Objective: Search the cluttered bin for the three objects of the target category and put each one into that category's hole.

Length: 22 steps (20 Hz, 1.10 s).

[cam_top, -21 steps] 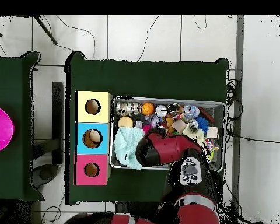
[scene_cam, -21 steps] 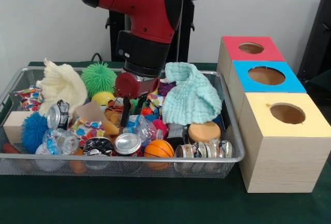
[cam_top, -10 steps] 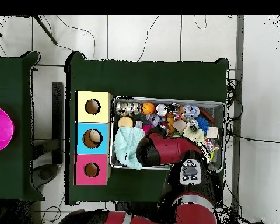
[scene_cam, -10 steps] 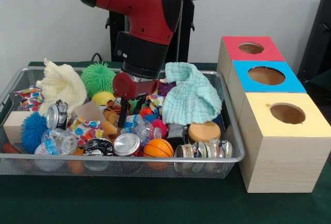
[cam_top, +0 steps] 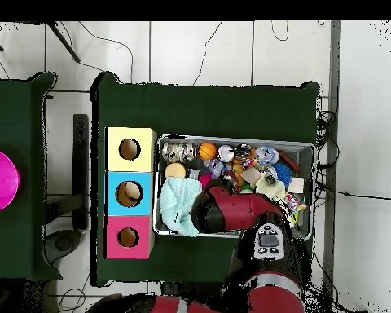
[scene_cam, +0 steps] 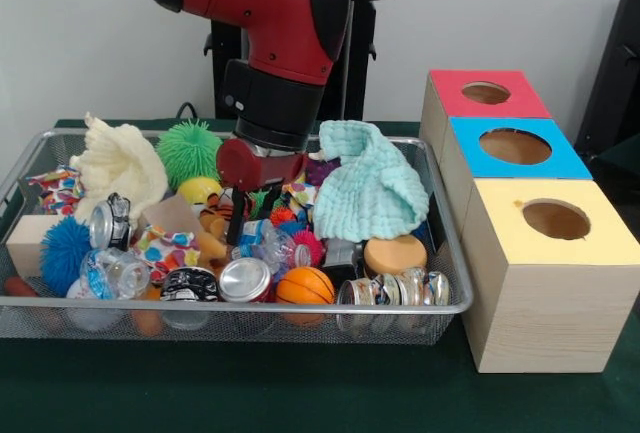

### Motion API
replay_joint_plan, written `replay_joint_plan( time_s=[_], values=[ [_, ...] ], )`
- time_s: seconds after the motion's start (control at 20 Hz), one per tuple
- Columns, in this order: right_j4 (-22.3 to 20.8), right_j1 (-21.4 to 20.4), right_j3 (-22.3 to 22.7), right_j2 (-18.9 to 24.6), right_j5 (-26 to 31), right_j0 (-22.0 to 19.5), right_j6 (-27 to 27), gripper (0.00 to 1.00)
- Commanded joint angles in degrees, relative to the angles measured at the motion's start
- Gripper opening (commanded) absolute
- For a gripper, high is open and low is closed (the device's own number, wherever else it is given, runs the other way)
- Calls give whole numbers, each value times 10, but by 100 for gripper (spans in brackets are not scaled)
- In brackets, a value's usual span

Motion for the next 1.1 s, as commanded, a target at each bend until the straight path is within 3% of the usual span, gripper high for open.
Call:
replay_joint_plan(
  time_s=[0.05,0.2,0.3,0.6,0.9,1.1],
  values=[
    [8,-9,114,67,-25,-71,151,0],
    [9,-70,173,98,-5,-94,148,0],
    [20,-97,195,90,15,-89,151,0],
    [43,-88,208,74,-12,-79,170,0],
    [72,-136,246,85,25,-70,170,0],
    [115,-194,287,91,70,-45,179,0]
  ],
)
